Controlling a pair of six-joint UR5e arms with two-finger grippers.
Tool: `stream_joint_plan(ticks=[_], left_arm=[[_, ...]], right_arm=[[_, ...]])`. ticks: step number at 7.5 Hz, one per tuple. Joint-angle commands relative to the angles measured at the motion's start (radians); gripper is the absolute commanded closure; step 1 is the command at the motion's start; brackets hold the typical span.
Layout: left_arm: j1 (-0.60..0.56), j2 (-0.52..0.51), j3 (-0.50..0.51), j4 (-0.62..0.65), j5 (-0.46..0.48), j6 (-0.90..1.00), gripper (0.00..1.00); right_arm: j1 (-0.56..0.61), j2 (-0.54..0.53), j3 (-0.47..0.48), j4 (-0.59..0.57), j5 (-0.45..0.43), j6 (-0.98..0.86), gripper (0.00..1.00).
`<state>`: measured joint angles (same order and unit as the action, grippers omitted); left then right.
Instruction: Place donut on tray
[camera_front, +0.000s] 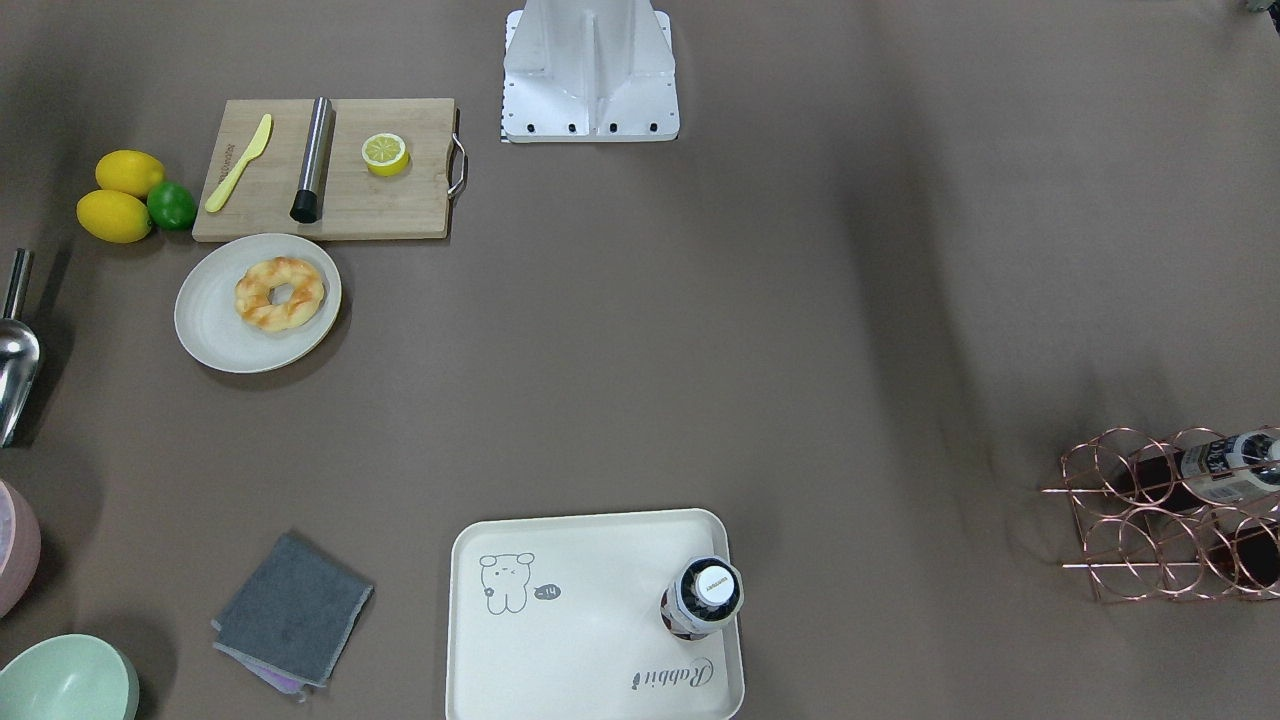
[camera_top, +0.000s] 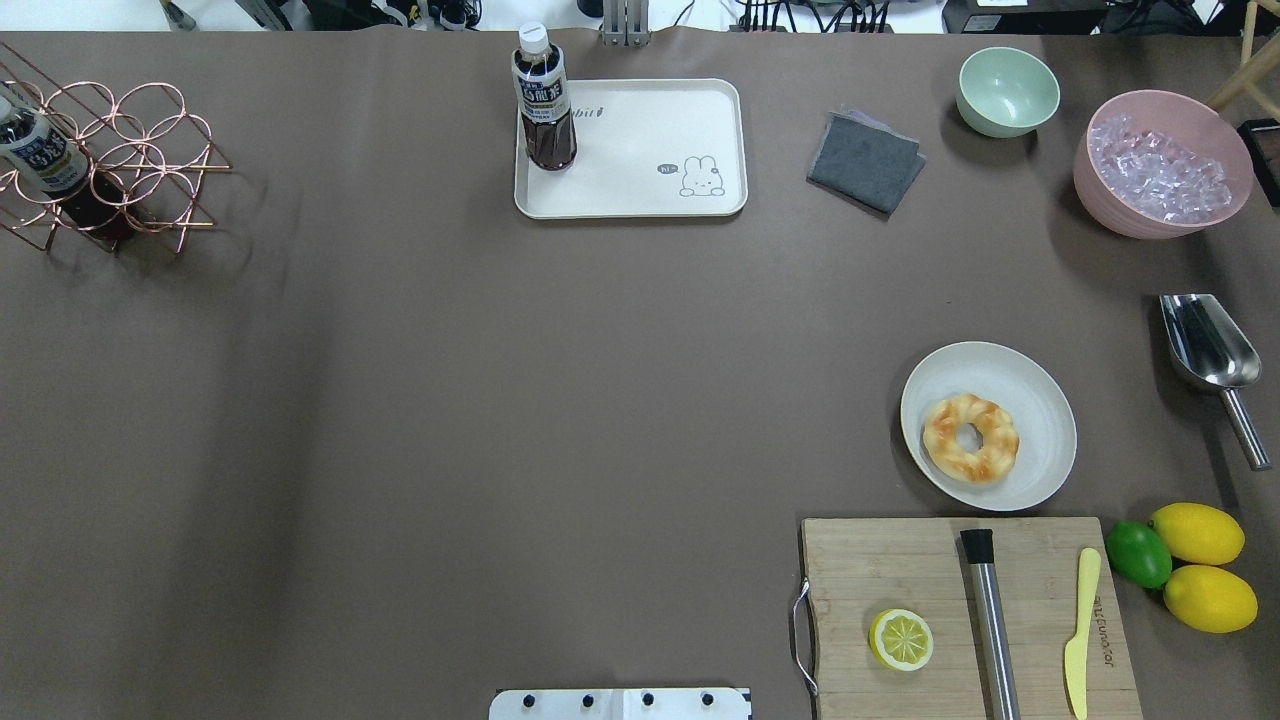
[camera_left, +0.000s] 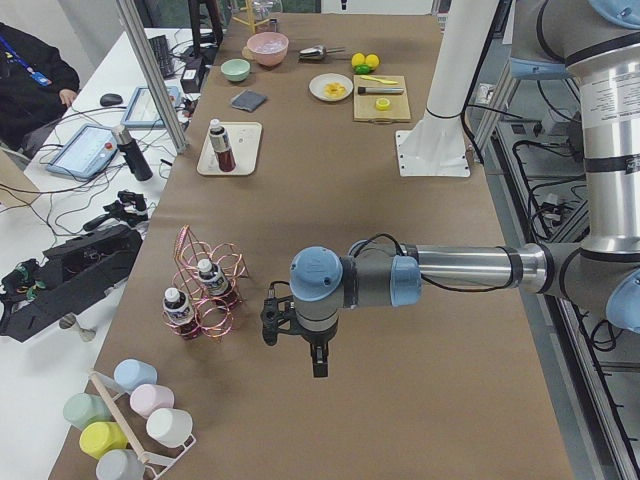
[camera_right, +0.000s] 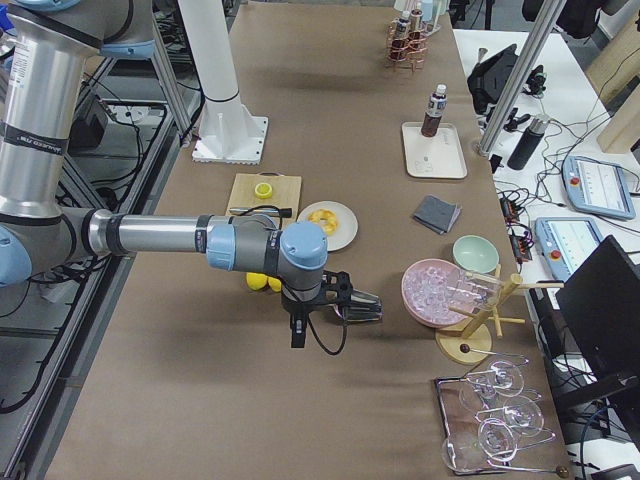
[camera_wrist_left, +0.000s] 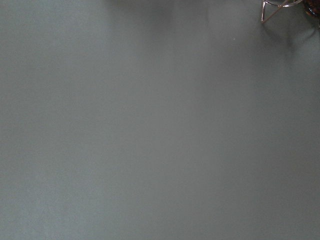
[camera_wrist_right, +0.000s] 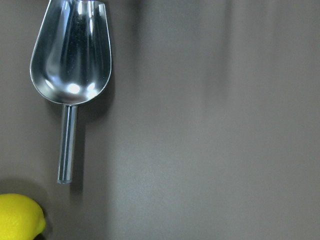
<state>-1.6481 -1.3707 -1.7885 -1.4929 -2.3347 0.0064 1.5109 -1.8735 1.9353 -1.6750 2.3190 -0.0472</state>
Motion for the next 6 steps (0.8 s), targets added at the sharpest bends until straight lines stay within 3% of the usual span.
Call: stream_joint_plan(ticks=[1,3,5,6], left_arm=[[-0.001,0.001,0.003,0.000,0.000,-0.003,0.02],[-0.003,0.005,0.003,0.000,0.000,-0.003,0.02],[-0.003,-0.001,0.012,0.000,0.000,-0.003,0.02],[-0.003,-0.005,0.012,0.000,0.002,-0.003,0.02]], right_arm=[[-0.168,0.008,0.098,0.024,0.036,0.239,0.00],[-0.311,0.007,0.070,0.345,0.036,0.550,0.00],[-0.461,0.049,-0.055,0.650,0.011,0.807,0.00],[-0.515,0.074,-0.088,0.703,-0.015,0.872,0.00]])
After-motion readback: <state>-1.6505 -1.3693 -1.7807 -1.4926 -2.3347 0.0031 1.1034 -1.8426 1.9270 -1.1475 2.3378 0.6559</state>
